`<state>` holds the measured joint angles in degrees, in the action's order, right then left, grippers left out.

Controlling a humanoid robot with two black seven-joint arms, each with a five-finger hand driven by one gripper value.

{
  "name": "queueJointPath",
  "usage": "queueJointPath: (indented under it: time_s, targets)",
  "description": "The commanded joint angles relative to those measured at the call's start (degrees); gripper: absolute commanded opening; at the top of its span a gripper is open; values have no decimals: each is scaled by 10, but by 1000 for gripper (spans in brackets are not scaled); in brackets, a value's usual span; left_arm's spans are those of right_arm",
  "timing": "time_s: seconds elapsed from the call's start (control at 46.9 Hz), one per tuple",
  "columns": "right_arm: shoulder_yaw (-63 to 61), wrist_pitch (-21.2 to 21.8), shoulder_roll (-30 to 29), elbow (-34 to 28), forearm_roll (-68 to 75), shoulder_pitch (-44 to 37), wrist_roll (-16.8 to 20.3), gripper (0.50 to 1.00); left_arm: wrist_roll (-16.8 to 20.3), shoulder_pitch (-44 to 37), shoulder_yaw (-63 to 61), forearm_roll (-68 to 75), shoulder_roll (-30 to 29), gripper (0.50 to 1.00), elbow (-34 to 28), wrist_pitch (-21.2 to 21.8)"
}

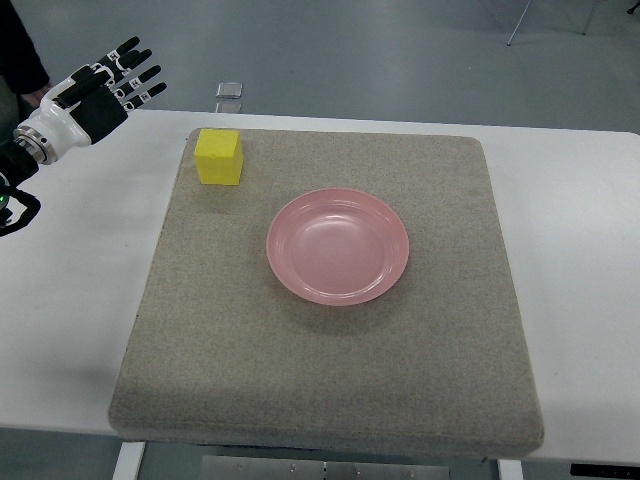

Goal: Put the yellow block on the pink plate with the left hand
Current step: 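Move the open left hand toward the yellow cube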

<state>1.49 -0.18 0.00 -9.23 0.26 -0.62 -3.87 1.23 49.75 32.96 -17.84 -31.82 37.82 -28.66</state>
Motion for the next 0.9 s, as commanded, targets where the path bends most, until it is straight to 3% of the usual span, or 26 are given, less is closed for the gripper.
queueJointPath:
  time_s: [0.0, 0.533, 0.768, 0.875]
  targets:
    - [0, 0, 0, 0, 0, 0, 0, 924, 0, 1, 0, 1, 9, 996, -1, 0]
    - [0, 0, 0, 0, 0, 0, 0, 924, 1, 3, 1, 0, 11, 996, -8, -3]
    - [0, 0, 0, 0, 0, 0, 0, 924, 1, 8, 0, 13, 8, 994, -15, -47]
    - [0, 0, 0, 0, 0, 0, 0, 924, 4, 25, 1, 87, 6, 994, -33, -51]
